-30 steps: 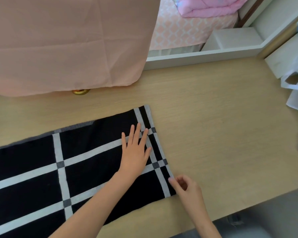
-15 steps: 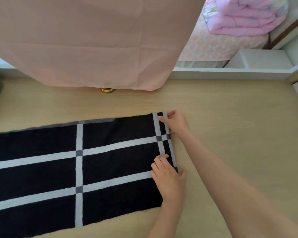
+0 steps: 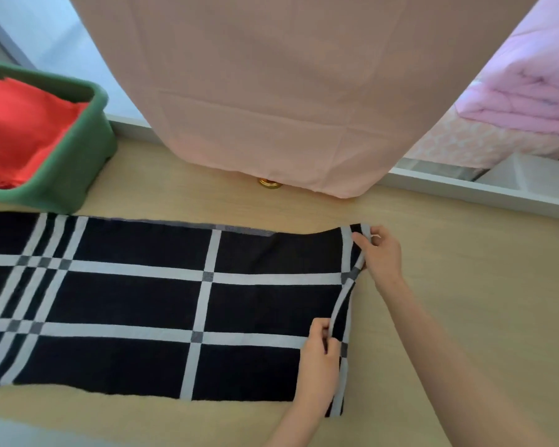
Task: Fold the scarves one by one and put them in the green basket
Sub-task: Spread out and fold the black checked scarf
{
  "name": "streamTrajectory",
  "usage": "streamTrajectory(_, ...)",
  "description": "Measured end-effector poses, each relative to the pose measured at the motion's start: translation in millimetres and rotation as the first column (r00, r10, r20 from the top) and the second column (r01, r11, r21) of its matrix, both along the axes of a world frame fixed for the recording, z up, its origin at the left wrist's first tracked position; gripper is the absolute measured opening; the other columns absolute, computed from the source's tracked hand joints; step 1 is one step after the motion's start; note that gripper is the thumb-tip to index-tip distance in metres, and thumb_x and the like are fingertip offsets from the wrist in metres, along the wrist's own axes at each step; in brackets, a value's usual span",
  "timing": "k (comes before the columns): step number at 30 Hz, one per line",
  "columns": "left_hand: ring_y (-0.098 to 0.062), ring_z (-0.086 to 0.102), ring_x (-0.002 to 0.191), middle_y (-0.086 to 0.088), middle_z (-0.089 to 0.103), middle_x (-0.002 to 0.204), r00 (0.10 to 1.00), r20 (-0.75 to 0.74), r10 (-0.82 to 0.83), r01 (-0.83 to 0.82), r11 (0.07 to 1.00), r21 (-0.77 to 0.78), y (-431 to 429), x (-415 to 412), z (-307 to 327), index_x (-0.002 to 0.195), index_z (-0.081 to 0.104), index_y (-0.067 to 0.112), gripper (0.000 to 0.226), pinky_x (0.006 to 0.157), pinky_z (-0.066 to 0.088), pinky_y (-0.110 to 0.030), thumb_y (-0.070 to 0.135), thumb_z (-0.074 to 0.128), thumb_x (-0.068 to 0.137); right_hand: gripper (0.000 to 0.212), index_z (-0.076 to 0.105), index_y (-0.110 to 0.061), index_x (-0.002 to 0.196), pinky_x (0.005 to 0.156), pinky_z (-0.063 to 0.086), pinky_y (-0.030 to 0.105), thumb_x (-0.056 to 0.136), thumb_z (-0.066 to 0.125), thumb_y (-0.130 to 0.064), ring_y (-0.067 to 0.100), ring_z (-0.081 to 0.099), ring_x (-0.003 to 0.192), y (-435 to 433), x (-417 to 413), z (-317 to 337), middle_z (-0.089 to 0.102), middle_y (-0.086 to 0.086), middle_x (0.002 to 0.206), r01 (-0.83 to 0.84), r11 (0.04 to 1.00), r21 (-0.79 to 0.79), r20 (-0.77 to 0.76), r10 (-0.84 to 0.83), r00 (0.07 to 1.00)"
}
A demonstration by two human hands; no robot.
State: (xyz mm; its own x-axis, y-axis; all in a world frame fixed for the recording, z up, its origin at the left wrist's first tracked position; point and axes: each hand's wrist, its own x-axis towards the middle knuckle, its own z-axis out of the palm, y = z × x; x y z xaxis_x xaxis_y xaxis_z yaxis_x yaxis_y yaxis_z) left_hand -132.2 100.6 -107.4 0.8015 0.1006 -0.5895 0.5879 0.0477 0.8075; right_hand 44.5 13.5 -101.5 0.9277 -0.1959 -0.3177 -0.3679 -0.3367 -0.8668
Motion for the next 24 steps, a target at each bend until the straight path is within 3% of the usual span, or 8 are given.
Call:
streamTrajectory(4,-0.009,0.057,0.078,0.001,0.066,0.103,0.998,-0.020,-0.065,0.062,0.991,-0.122,-23.5,3.3,12.4,0.107,0.055,0.025,0.022,0.069,0.048,-0.021,0.012,0.039,0.099,0.007,0.058,-0.013,0.088,0.077,0.051,0.041,0.090,0.064,-0.017,0.023,0.061,0.083,-39.3,-8.3,8.6,0.063,0.003,0.082,0.128,0.990,-0.051,-0.001,-0.129,0.992)
streamTrajectory(8,-0.014,0.064,0.095,0.002,0.066,0.108,0.983,-0.010,-0.182,0.175,0.959,-0.225,-58.3,-1.8,28.1,0.109,0.056,0.025,0.021,0.081,0.052,-0.022,0.014,0.041,0.099,0.010,0.062,-0.010,0.096,0.070,0.047,0.032,0.089,0.065,-0.016,0.026,0.063,0.089,-79.3,-13.6,20.9,0.066,0.011,0.094,0.199,0.970,-0.138,0.040,-0.195,0.980)
streamTrajectory(12,-0.009,0.065,0.094,0.004,0.068,0.105,0.991,0.029,-0.129,0.132,0.963,-0.236,-45.6,-5.9,37.0,0.108,0.059,0.024,0.024,0.082,0.052,-0.021,0.011,0.042,0.098,0.015,0.062,-0.005,0.102,0.066,0.051,0.029,0.089,0.064,-0.013,0.019,0.062,0.078,-78.0,-16.1,36.7,0.067,0.011,0.091,0.155,0.983,-0.100,0.046,-0.151,0.987)
streamTrajectory(16,-0.013,0.065,0.096,0.006,0.069,0.101,0.998,0.062,-0.014,0.024,0.986,-0.166,18.9,-13.7,47.5,0.108,0.061,0.025,0.027,0.087,0.053,-0.027,0.007,0.042,0.099,0.020,0.058,-0.004,0.108,0.043,0.046,0.019,0.091,0.061,-0.014,0.014,0.059,0.060,-17.3,-19.2,46.5,0.064,0.007,0.082,0.053,0.999,0.005,0.038,-0.053,0.998)
streamTrajectory(20,-0.018,0.066,0.088,0.004,0.070,0.093,0.989,0.088,0.115,-0.111,0.993,-0.049,92.2,-36.0,54.6,0.105,0.062,0.028,0.028,0.081,0.054,-0.034,0.009,0.043,0.099,0.023,0.056,-0.007,0.112,0.044,0.048,0.022,0.092,0.060,-0.019,0.011,0.061,0.052,72.7,-29.8,44.5,0.065,0.011,0.086,-0.106,0.990,0.091,0.006,0.106,0.994)
streamTrajectory(24,-0.015,0.066,0.082,0.006,0.071,0.089,0.964,0.120,0.235,-0.238,0.971,0.013,155.2,-64.8,63.8,0.106,0.063,0.027,0.027,0.075,0.054,-0.024,0.008,0.045,0.098,0.024,0.055,-0.010,0.115,0.046,0.048,0.021,0.094,0.058,-0.020,0.016,0.063,0.062,167.4,-46.5,44.7,0.065,0.015,0.099,-0.219,0.957,0.188,-0.029,0.229,0.973)
